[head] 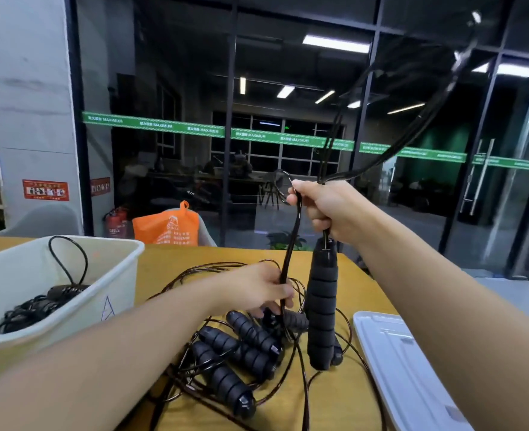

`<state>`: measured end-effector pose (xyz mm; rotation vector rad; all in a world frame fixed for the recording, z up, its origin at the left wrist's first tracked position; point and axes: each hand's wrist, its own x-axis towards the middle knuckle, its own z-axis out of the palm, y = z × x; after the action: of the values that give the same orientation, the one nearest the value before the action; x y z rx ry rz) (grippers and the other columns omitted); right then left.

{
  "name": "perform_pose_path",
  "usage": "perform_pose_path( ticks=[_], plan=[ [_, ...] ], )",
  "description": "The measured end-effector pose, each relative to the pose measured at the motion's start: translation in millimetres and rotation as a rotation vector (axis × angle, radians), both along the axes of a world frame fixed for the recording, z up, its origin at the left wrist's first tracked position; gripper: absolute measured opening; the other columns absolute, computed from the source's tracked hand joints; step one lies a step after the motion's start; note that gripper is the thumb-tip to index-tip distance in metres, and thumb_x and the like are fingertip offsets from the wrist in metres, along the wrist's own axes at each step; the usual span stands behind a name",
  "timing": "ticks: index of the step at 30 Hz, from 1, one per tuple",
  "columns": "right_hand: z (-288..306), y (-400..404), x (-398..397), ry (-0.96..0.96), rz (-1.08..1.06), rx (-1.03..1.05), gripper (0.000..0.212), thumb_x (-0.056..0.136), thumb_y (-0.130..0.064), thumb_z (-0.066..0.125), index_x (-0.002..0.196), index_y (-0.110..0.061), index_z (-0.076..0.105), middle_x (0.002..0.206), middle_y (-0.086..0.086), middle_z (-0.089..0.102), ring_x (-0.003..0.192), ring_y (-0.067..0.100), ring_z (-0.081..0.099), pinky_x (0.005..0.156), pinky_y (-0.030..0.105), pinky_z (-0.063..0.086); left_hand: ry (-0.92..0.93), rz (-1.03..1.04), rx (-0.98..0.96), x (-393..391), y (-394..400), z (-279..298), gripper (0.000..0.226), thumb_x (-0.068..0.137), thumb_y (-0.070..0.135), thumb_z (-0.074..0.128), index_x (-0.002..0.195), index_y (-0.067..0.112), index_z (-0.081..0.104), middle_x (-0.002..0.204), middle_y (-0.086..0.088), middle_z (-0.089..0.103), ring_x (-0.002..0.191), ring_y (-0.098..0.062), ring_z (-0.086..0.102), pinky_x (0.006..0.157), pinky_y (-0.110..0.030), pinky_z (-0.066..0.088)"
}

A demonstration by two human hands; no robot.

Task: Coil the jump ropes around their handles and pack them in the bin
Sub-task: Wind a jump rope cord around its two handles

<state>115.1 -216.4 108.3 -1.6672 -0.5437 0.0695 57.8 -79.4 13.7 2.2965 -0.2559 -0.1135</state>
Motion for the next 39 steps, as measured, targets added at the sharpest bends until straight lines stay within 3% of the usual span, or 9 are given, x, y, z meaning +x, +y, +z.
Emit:
perform_pose_path(
  ticks=[7, 16, 20, 24, 27, 29, 32, 35, 39],
  plan=[
    [7.7, -12.8, 8.7, 0.052, -0.035, 0.103, 0.02, 0.101, -0.025, 0.05, 0.086, -0.014, 0.059, 0.055, -0.009, 0.056, 0.034, 0.002, 0.03, 0.031, 0.013, 0.02, -0.056, 0.042, 0.277, 4.7, 7.8, -12.6, 0.025, 0.101, 0.034, 0.038, 0.103, 0.019, 0.058, 0.096, 0.0, 0.064, 0.079, -0.014, 0.057, 0.069, -0.028, 0.048],
    [-15.1, -19.3, 25.1, -0.007, -0.035, 0.023, 0.029, 0.097, -0.031, 0.056, 0.074, -0.014, 0.056, 0.045, -0.01, 0.038, 0.037, 0.005, 0.025, 0.034, 0.016, 0.019, -0.435, 0.175, -0.11, 1.3, 24.3, 45.3, 0.026, 0.103, 0.025, 0.034, 0.084, 0.016, 0.05, 0.095, -0.009, 0.063, 0.074, -0.02, 0.071, 0.068, -0.034, 0.06],
    [-26.1, -12.9, 20.3, -0.019, 0.101, -0.11, 0.025, 0.093, -0.033, 0.061, 0.08, -0.014, 0.05, 0.053, -0.006, 0.032, 0.039, 0.006, 0.023, 0.035, 0.017, 0.019, -0.615, 0.169, -0.041, -3.4, 24.8, 71.3, 0.024, 0.102, 0.026, 0.037, 0.082, 0.024, 0.05, 0.09, -0.002, 0.06, 0.074, -0.016, 0.07, 0.071, -0.032, 0.059],
    [-32.9, -3.9, 20.9, -0.087, 0.228, -0.15, 0.034, 0.091, -0.019, 0.064, 0.065, -0.018, 0.042, 0.051, -0.006, 0.031, 0.042, 0.007, 0.022, 0.036, 0.018, 0.019, -0.766, 0.121, 0.042, -10.5, 23.2, 95.7, 0.015, 0.099, 0.025, 0.044, 0.087, 0.033, 0.05, 0.091, 0.0, 0.062, 0.084, -0.012, 0.064, 0.078, -0.026, 0.055],
    [-33.2, 2.4, 17.3, -0.1, 0.235, -0.143, 0.005, 0.093, -0.01, 0.059, 0.089, -0.006, 0.06, 0.053, -0.004, 0.034, 0.042, 0.006, 0.023, 0.037, 0.017, 0.02, -0.886, 0.098, 0.109, -13.8, 22.2, 108.6, 0.007, 0.097, 0.021, 0.05, 0.093, 0.027, 0.05, 0.098, 0.005, 0.058, 0.088, -0.005, 0.059, 0.076, -0.014, 0.049],
    [-32.9, 4.6, 19.9, -0.078, 0.226, -0.109, 0.012, 0.094, -0.006, 0.056, 0.105, -0.002, 0.061, 0.052, -0.004, 0.038, 0.04, 0.005, 0.026, 0.036, 0.016, 0.023, -0.949, 0.114, 0.14, -12.6, 22.0, 113.8, 0.002, 0.096, 0.021, 0.053, 0.095, 0.021, 0.051, 0.103, 0.003, 0.055, 0.088, -0.006, 0.058, 0.077, -0.015, 0.049],
    [-32.9, 5.3, 24.3, -0.009, 0.262, -0.012, 0.018, 0.101, -0.008, 0.045, 0.086, -0.005, 0.054, 0.044, -0.009, 0.038, 0.035, 0.003, 0.028, 0.033, 0.014, 0.025, -1.03, 0.113, 0.214, -9.8, 27.1, 119.1, 0.005, 0.095, 0.019, 0.055, 0.092, 0.017, 0.052, 0.106, 0.001, 0.048, 0.082, -0.006, 0.052, 0.077, -0.018, 0.044],
    [-33.0, 1.9, 26.9, 0.093, 0.085, 0.02, 0.031, 0.101, -0.019, 0.047, 0.071, -0.011, 0.049, 0.048, -0.008, 0.039, 0.039, 0.006, 0.026, 0.033, 0.016, 0.022, -1.05, 0.165, 0.299, -5.4, 42.7, 119.9, 0.005, 0.092, 0.014, 0.057, 0.094, 0.016, 0.054, 0.12, 0.0, 0.042, 0.098, -0.005, 0.047, 0.083, -0.008, 0.033],
    [-39.1, -1.3, 29.3, 0.328, -0.017, 0.082, 0.036, 0.103, -0.037, 0.041, 0.101, -0.004, 0.055, 0.062, 0.002, 0.06, 0.033, 0.003, 0.03, 0.029, 0.015, 0.025, -0.855, 0.317, 0.385, 10.9, 71.8, 103.7, 0.023, 0.094, 0.018, 0.056, 0.117, 0.015, 0.055, 0.148, -0.003, 0.028, 0.135, -0.015, 0.032, 0.103, -0.017, 0.022]
  ],
)
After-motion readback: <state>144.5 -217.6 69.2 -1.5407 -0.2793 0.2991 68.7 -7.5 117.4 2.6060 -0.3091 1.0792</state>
